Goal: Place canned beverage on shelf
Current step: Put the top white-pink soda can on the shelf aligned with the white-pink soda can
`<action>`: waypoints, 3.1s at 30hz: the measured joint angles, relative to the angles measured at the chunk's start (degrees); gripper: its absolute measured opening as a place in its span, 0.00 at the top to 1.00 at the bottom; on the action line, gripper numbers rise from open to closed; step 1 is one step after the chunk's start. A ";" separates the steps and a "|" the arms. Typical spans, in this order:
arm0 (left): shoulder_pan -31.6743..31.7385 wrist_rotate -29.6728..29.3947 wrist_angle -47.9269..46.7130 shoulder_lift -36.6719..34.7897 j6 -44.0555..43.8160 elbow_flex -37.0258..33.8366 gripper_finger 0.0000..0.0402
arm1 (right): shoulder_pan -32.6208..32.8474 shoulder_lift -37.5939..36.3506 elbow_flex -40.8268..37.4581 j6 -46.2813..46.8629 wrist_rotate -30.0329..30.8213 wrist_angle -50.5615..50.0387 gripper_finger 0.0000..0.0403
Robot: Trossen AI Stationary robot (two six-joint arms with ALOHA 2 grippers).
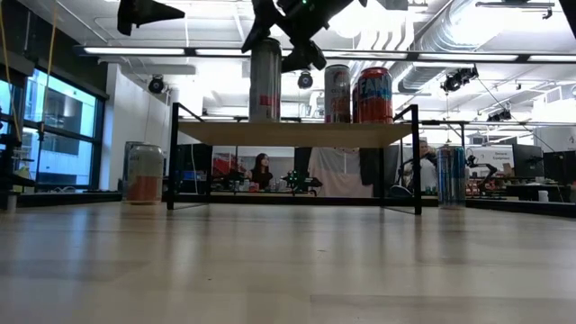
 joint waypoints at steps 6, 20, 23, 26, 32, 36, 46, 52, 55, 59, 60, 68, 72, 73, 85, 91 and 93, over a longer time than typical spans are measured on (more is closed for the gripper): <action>0.00 1.55 -0.08 -0.20 0.02 0.00 0.25 | -0.19 -1.67 0.00 -0.22 -0.03 -1.28 0.10; 0.04 0.40 -0.15 -1.60 0.32 0.00 0.25 | -0.41 -9.88 0.02 -1.46 -0.83 -9.29 0.10; 0.04 0.50 -0.58 -1.49 0.05 0.02 0.25 | 0.03 -11.72 0.02 -0.91 -0.63 -12.78 0.10; 0.04 0.54 -0.64 -1.51 0.03 0.02 0.25 | 1.73 -12.04 0.02 1.09 2.01 -15.73 0.10; 0.04 0.46 -0.65 -1.51 0.05 0.02 0.25 | 10.48 -9.92 0.11 6.10 15.18 -17.82 0.10; 0.04 0.44 -0.67 -1.49 0.03 0.02 0.25 | 15.77 -7.34 0.07 14.34 25.94 -19.01 0.10; 0.04 0.41 -0.58 -1.51 -3.16 0.02 0.25 | 18.73 3.40 1.61 22.04 33.87 -13.81 0.10; 0.04 0.64 -0.49 -1.51 -7.26 0.02 0.25 | 17.78 9.24 8.73 19.86 41.22 -14.27 0.10; 0.04 2.03 -0.50 -1.51 -8.03 0.02 0.25 | 17.36 11.66 11.28 18.69 44.88 -15.29 0.10; 0.04 3.17 -0.49 -1.49 -8.85 0.02 0.25 | 16.70 12.71 12.66 17.61 47.21 -15.23 0.10; 0.04 3.38 -0.49 -1.51 -8.87 0.02 0.25 | 16.41 12.81 12.62 17.88 47.25 -15.11 0.10; 0.04 3.47 -0.48 -1.51 -8.51 0.02 0.25 | 13.36 13.07 12.44 18.98 45.36 -11.86 0.10; 0.04 3.50 -0.56 -1.50 -8.33 0.02 0.25 | 12.01 13.05 12.44 18.93 43.34 -10.49 0.10; 0.04 3.50 -0.56 -1.51 -8.31 0.02 0.25 | 11.70 13.07 12.44 18.93 42.42 -10.40 0.10; 0.04 4.98 -0.88 -1.51 -8.15 0.02 0.25 | 9.47 13.05 12.41 15.20 38.68 -10.13 0.25; 0.04 4.98 -0.90 -2.03 -8.15 0.07 0.25 | 9.04 12.56 12.41 6.73 33.96 -9.81 0.42; 0.04 4.98 -0.91 -2.11 -8.15 0.07 0.25 | 8.74 11.91 12.41 1.63 31.34 -10.24 0.42</action>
